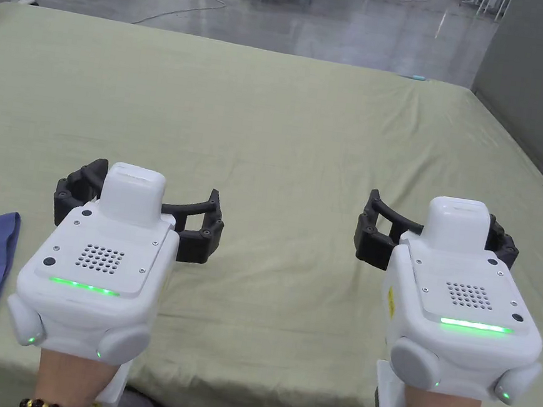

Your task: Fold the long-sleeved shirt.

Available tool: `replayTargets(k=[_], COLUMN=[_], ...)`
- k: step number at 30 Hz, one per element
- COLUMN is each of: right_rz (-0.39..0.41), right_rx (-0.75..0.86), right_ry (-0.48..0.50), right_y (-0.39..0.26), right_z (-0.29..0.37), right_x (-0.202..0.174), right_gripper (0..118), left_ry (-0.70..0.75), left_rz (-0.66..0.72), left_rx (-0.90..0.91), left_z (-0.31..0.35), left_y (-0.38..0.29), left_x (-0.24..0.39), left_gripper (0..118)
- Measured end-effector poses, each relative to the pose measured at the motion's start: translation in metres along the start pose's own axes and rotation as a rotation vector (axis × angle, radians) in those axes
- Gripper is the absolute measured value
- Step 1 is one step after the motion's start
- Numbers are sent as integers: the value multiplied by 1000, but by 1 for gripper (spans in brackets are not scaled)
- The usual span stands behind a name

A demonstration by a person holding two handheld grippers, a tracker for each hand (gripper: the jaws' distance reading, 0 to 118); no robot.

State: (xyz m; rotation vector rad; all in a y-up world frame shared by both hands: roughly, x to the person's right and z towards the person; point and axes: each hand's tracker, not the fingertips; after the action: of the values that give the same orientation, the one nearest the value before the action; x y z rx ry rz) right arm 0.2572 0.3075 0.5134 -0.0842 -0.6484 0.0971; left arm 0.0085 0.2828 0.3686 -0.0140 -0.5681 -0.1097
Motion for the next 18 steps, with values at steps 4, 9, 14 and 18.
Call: replayTargets(k=[4,9,14,18], right_rz=[-3,4,1,-4], right_rx=[26,16,9,5], right_ry=[-3,-8,-16,-20], right_y=[1,0,-2,-2], right_z=[1,0,-1,-1], right_x=[-1,-1,1,3], right_gripper=[104,104,104,104], left_ry=[1,-1,7,5], left_rz=[0,-4,0,5], left_rx=[0,1,-2,-4], left_z=[0,0,-1,-1], left_y=[0,0,0,-2], left_x=[1,2,1,1], left_gripper=[118,118,118,118])
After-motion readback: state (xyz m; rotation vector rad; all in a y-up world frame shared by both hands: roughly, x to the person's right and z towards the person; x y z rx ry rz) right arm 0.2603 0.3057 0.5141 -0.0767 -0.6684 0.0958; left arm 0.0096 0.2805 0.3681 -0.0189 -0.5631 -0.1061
